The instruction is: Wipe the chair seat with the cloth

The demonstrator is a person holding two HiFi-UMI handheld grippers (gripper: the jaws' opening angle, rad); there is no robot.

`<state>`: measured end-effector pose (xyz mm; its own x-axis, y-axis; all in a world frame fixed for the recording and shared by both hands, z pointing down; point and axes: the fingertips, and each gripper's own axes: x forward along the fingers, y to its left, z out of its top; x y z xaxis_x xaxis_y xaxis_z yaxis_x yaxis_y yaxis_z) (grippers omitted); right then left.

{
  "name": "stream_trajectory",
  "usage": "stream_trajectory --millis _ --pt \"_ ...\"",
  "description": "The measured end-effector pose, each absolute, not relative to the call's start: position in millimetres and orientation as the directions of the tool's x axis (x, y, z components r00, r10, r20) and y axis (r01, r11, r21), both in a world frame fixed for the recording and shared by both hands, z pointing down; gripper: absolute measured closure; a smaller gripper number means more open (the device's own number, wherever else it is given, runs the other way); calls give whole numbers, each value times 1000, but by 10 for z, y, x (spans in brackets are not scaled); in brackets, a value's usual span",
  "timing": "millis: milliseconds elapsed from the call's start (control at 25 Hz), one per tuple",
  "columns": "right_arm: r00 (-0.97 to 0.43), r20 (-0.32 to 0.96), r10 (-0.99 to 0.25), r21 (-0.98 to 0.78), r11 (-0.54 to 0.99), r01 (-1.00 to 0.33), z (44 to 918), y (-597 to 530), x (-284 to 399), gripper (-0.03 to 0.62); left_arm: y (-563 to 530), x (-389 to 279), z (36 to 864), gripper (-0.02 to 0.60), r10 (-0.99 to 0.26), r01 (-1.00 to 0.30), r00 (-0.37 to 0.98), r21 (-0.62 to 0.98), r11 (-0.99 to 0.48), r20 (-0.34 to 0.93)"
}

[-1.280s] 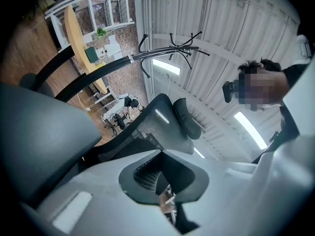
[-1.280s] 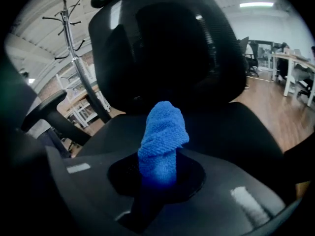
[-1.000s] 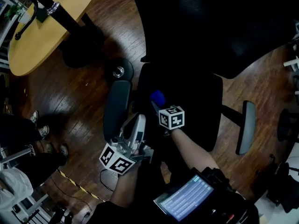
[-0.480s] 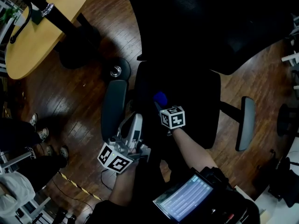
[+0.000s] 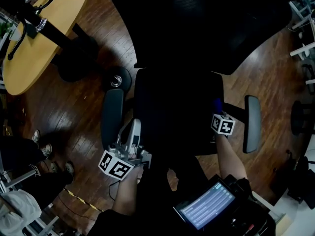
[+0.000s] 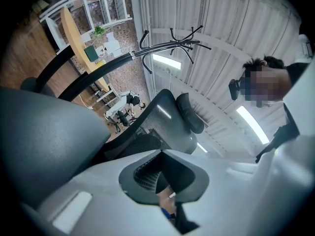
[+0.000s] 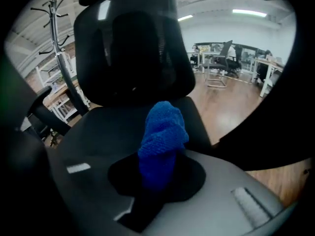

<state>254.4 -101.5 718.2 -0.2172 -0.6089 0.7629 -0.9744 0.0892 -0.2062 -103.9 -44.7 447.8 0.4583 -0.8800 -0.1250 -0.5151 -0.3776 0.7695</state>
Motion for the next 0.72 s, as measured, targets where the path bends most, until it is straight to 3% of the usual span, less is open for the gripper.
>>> stream_trajectory --millis 440,560,720 --pt "-183 748 -638 -182 68 -981 7089 -1001 2634 540 -452 -1009 4475 589 -878 -521 464 765 -379 -119" --pt "-286 725 -626 -256 140 -956 7038 -953 2058 540 -444 -978 4448 589 -874 -517 470 765 -384 -122" --pt "-489 677 -550 -397 287 -872 6985 -805 782 540 -424 -946 4394 589 -871 -512 475 764 -392 -128"
